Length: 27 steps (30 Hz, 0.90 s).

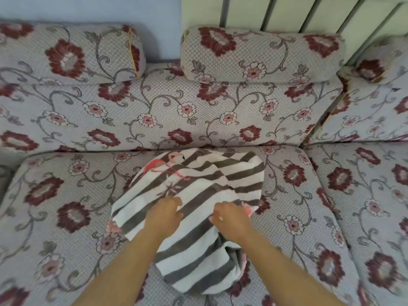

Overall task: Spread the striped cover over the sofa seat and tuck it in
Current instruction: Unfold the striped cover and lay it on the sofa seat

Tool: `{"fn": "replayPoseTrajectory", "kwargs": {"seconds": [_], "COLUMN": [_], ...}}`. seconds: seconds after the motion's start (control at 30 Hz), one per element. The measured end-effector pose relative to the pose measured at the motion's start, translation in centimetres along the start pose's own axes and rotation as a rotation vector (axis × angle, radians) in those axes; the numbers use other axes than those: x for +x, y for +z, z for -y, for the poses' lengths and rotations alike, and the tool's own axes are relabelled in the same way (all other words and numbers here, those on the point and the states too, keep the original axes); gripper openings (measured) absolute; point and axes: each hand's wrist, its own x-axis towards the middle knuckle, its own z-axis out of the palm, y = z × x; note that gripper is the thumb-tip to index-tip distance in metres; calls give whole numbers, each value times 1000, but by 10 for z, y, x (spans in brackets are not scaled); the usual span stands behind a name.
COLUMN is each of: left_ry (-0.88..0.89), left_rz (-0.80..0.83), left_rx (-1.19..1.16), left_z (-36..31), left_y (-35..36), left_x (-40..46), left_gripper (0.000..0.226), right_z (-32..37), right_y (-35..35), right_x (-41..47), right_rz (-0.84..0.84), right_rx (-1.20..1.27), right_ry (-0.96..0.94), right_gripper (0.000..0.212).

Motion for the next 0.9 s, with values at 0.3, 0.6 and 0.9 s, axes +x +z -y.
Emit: {"fn": "replayPoseTrajectory", "kwargs": {"seconds": [0.3,0.6,0.9], "left_ry": [-706,-679,-502], "left_rz": [-229,-327,-345], "left_rx": [-630,-1048,-1596], "left_z": [36,59,-1], "left_y": [80,47,-132], "left_x": [11,13,14], "left_gripper": [102,32,18], "right_z": [5,9,37], "right_y": [125,94,-86], "right_x": [5,30,35], "right_rz": [275,-135,-425], "right_rx": [203,778,1132], "right_ry": [242,146,51], "right_gripper": [107,11,9]}}
